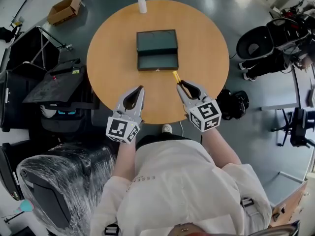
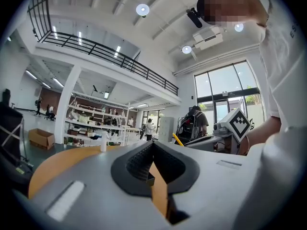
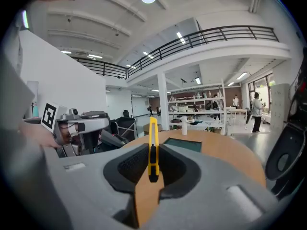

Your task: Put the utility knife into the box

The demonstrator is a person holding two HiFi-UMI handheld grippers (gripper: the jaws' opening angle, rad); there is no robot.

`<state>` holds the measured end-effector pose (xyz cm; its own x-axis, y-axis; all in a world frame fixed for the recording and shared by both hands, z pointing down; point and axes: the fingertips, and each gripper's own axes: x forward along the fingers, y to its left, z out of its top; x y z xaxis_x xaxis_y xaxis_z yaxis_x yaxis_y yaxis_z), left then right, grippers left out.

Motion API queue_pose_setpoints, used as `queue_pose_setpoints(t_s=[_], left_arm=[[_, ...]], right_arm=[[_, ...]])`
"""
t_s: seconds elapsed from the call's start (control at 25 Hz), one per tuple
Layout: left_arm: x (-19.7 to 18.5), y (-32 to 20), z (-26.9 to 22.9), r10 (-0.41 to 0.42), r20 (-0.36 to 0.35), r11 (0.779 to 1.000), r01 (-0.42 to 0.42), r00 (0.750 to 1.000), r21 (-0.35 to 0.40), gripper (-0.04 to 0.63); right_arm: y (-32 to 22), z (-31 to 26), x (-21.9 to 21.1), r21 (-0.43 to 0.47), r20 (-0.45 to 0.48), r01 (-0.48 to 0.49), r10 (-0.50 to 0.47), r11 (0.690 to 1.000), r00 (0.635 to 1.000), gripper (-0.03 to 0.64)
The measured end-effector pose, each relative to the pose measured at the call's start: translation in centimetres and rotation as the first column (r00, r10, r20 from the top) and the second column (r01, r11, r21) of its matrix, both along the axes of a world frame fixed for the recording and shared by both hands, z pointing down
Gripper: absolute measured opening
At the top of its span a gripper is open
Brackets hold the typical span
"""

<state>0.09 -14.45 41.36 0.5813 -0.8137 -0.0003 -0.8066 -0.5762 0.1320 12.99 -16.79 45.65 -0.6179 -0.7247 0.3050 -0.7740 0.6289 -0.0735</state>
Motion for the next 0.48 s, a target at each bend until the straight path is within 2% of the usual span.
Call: queue_pose_setpoints(t_s=[0.2,0.48], left_arm=[[1.7,-2.0,0.7,0.016,0.031,0.999,-0.015,0.999,-0.033,0.014],[0.9,-4.9,2.1,0.019,0.033,0.998,-0.017,0.999,-0.053,0.014]], right_arm=[[-2.7,1.4,1.0,-0.058,0.007,0.005,-0.005,0.998,1.0,0.055],[-5.3,2.2,-0.2,-0.084,0.008,0.017,-0.017,0.996,1.0,0.055]])
